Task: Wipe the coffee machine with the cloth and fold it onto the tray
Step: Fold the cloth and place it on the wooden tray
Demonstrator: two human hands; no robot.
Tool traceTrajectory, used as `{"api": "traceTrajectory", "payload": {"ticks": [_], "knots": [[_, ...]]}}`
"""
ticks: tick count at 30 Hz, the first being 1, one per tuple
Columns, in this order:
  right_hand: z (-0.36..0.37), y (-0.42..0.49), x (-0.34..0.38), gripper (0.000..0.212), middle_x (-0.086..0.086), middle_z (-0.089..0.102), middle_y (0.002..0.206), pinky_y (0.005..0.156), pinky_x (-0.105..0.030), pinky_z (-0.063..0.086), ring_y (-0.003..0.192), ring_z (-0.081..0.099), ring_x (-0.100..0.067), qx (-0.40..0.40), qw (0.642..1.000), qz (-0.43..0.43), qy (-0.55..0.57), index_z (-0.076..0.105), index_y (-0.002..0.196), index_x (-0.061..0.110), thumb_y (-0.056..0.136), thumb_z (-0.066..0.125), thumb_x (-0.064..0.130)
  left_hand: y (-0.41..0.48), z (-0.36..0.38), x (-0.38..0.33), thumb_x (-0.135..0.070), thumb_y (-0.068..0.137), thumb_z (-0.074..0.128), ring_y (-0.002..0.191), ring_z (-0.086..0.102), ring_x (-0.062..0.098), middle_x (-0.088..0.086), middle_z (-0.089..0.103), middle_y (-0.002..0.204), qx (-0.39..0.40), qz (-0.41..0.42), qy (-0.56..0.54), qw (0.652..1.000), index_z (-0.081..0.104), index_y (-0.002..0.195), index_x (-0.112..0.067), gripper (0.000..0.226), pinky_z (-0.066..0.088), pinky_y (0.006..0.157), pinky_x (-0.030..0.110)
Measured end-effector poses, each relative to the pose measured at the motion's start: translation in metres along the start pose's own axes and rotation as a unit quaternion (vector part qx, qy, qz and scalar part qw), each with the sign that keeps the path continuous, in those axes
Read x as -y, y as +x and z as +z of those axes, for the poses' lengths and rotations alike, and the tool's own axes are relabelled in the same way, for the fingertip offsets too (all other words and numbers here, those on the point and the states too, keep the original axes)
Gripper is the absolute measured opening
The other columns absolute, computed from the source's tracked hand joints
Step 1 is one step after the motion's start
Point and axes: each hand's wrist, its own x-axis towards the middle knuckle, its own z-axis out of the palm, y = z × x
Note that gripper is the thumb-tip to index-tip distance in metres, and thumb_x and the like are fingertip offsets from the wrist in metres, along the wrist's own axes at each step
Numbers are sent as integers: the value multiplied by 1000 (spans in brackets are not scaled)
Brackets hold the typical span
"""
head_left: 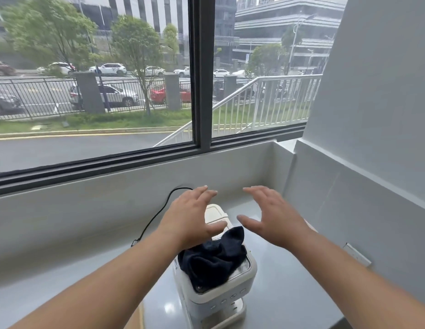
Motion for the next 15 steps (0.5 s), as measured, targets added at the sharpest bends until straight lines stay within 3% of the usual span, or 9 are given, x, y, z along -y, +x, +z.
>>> {"api": "traceTrajectory", "payload": {"ticks": [6, 11, 15], "knots": [[31, 2, 29, 79, 15, 42, 155, 116, -35, 33, 143, 34, -11, 38, 999, -21, -9, 38, 153, 39, 84, 50, 75, -19, 7, 38, -82, 77, 56, 152, 28, 13, -11, 31, 168, 1, -14, 2, 1000, 36, 156, -40, 91, 23, 124, 35], [50, 0, 48, 63, 19, 59, 134, 101, -30, 44, 127, 50, -8, 104, 993, -39, -35, 57, 136, 39, 84, 51, 75, -34, 18, 51, -77, 74, 54, 142, 39, 10, -17, 48, 154, 48, -26, -20, 998, 42, 150, -43, 84, 38, 114, 34], [59, -1, 56, 59, 16, 68, 115, 86, -33, 52, 107, 60, -10, 168, 982, -67, -57, 66, 119, 36, 80, 49, 78, -44, 24, 55, -79, 68, 57, 115, 60, 9, -20, 67, 125, 113, -50, -28, 992, 54, 130, -46, 70, 54, 87, 34]]}}
